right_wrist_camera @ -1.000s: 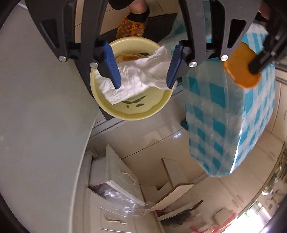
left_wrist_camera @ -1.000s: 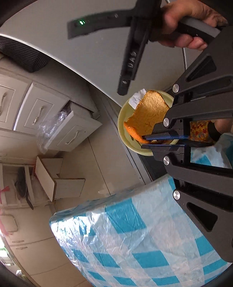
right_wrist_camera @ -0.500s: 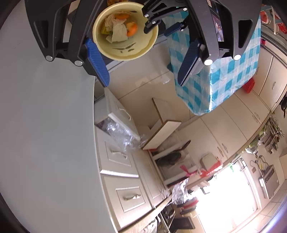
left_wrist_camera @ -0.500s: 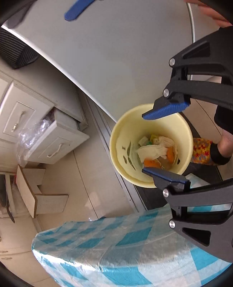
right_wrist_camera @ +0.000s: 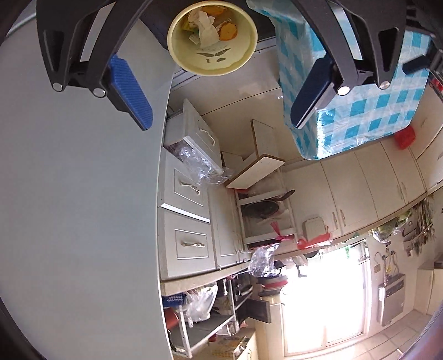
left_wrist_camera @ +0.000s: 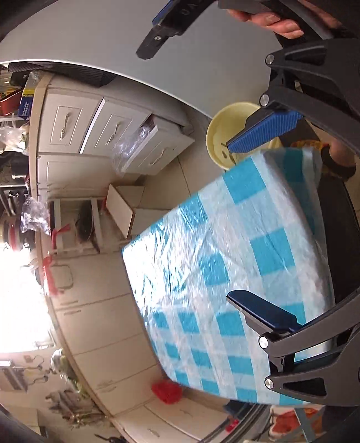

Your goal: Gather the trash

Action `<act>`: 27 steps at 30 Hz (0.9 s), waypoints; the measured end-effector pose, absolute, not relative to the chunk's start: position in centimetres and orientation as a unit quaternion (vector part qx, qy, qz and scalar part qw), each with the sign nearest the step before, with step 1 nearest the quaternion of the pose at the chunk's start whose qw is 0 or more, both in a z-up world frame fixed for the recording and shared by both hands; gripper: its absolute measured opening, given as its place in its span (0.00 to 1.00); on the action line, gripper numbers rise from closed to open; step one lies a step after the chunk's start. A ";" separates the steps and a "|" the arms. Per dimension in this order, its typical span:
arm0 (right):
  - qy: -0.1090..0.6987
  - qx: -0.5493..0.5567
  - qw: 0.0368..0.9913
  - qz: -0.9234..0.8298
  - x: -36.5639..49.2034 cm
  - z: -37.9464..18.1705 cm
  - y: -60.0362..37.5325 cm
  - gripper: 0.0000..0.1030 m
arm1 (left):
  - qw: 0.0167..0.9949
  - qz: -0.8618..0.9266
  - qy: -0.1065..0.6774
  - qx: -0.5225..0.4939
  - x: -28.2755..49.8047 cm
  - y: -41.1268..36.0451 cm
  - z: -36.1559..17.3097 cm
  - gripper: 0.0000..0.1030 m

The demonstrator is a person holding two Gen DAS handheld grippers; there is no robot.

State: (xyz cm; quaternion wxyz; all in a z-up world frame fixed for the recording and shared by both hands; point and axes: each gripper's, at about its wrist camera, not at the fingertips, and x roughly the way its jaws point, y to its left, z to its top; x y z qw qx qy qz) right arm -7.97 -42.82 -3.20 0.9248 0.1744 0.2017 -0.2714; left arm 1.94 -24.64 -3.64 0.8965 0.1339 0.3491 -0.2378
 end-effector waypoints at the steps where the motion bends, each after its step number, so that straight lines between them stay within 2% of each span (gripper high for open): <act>1: 0.197 0.171 0.928 -0.266 -8.7 -2.9 -41.5 0.93 | 0.900 -0.231 0.345 0.134 1.5 -23.3 -3.1 0.92; 7: 0.169 0.143 0.944 -0.244 -11.9 -0.3 -35.1 0.93 | 0.913 -0.212 0.325 0.128 -0.9 -16.5 0.3 0.92; 15: 0.179 0.131 0.953 -0.205 -14.1 1.8 -30.7 0.93 | 0.942 -0.188 0.266 0.084 -4.7 -10.6 3.4 0.93; 20: 0.172 0.128 0.958 -0.189 -15.3 2.8 -28.3 0.93 | 0.940 -0.190 0.271 0.087 -5.5 -9.1 3.9 0.93; 27: 0.148 0.097 0.968 -0.175 -15.9 4.3 -25.4 0.93 | 0.919 -0.155 0.348 0.096 -4.8 -8.2 2.7 0.93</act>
